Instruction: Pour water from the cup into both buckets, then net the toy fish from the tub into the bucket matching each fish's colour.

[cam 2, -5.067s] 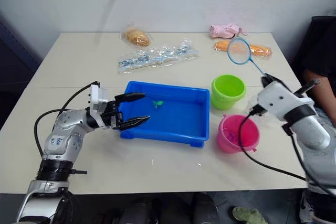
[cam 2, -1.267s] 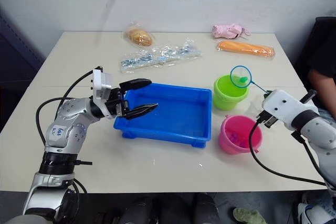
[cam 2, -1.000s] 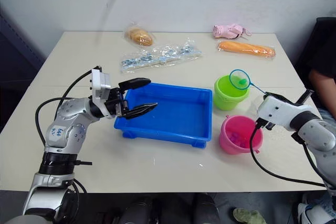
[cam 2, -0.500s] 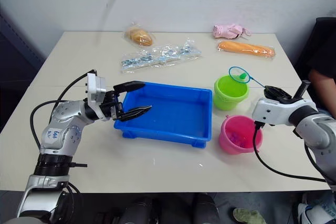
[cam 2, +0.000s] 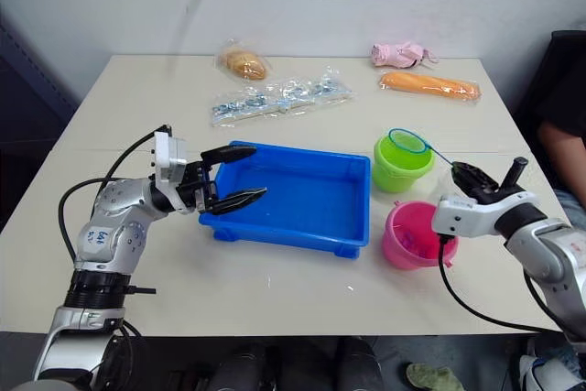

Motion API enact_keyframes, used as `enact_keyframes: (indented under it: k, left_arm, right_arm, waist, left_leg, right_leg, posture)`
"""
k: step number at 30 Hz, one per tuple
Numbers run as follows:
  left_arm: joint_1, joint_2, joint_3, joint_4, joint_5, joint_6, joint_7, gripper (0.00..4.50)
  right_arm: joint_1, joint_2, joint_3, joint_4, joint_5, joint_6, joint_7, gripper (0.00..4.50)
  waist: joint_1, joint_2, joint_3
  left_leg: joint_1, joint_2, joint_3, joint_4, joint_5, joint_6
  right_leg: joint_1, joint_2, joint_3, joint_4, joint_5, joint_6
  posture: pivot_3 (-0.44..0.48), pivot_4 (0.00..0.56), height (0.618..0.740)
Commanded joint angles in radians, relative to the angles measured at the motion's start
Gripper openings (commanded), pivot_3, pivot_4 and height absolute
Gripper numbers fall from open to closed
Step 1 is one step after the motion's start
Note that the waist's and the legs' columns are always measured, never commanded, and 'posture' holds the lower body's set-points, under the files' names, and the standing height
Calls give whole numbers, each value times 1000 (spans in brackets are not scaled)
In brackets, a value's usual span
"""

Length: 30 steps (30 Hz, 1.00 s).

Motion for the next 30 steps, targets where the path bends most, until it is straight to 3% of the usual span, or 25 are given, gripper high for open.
enact_keyframes:
  k: [1,3,8,12,15,22,30]
  left_arm:
    - [-8,-9,5,-7,-8,-17,-7,4474]
    - [-10,-9,7,-3,-5,-20,-13,4474]
    - [-22,28,54,-34,-97,47,-72,4474]
    - [-27,102,96,-122,-179,122,-117,4474]
    - [42,211,140,-191,-201,152,-180,4474]
    - [323,377,242,-126,-121,-22,-389,4474]
    - [473,434,260,-235,-138,-5,-415,4474]
  right_arm:
    - [-9,21,-54,-12,12,11,-21,0]
    - [-45,65,-92,-19,120,36,-1,0]
    - [-123,154,-136,-160,701,172,291,0]
    - [-121,161,-142,-309,1112,446,420,0]
    - [-117,127,-90,-407,1337,650,468,0]
    - [-74,127,148,-494,1325,757,527,0]
    - [-75,211,455,-404,1084,724,518,0]
  waist:
    - [-1,0,0]
    - [-2,0,0]
    - [-4,0,0]
    - [-2,0,0]
    - [-2,0,0]
    - [-5,0,0]
    - [1,-1,-1]
  left_leg:
    - [0,0,0,0,0,0]
    - [0,0,0,0,0,0]
    - [1,0,-1,0,0,0]
    - [0,2,-2,0,0,0]
    - [0,2,-3,0,0,0]
    - [1,1,-2,-1,-1,1]
    - [0,-1,-2,0,-2,2]
  right_leg:
    - [0,0,0,0,0,0]
    - [0,0,0,0,0,0]
    - [0,2,0,0,0,0]
    - [0,3,-1,0,0,0]
    - [0,1,-1,1,0,-1]
    - [0,-1,-1,0,-1,-2]
    - [-1,-4,0,-1,-1,-3]
  posture:
    - [0,150,740]
    - [0,150,740]
    - [0,150,740]
    - [0,150,740]
    - [0,150,740]
    - [0,150,740]
    - [0,150,740]
